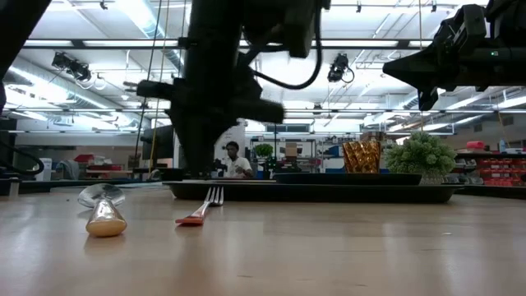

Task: Pick and place plate/cup/fork/spoon on tray
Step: Put the orange fork on the black tray to the left of the black plate

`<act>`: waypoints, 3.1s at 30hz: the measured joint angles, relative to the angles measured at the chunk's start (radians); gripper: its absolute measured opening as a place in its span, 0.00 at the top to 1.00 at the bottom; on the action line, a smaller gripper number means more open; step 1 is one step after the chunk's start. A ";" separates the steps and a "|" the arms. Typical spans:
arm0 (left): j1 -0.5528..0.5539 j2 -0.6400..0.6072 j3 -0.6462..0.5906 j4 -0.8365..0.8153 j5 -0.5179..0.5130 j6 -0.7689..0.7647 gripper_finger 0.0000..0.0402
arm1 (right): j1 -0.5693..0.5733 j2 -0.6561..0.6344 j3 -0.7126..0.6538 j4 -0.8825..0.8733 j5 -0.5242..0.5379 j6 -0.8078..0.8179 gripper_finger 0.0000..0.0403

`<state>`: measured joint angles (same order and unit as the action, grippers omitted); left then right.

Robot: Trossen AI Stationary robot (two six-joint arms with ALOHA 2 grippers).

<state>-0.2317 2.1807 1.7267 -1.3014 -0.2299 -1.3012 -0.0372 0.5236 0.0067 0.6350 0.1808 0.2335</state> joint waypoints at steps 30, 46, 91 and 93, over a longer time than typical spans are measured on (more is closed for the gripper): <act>0.008 -0.221 -0.255 0.015 -0.046 -0.008 0.98 | 0.000 0.000 0.000 -0.001 0.000 0.000 0.94; -0.008 -0.219 -0.229 0.367 0.057 -0.194 0.63 | 0.000 0.000 0.000 -0.001 0.000 0.000 0.94; -0.027 -0.076 -0.227 0.428 0.177 -0.316 0.97 | 0.000 0.002 0.000 0.022 0.000 0.000 0.94; -0.025 -0.079 -0.227 0.433 0.181 -0.318 0.97 | 0.000 0.002 0.000 0.022 0.000 0.000 0.94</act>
<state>-0.2566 2.1017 1.4998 -0.8680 -0.0487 -1.6196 -0.0372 0.5251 0.0063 0.6571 0.1810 0.2336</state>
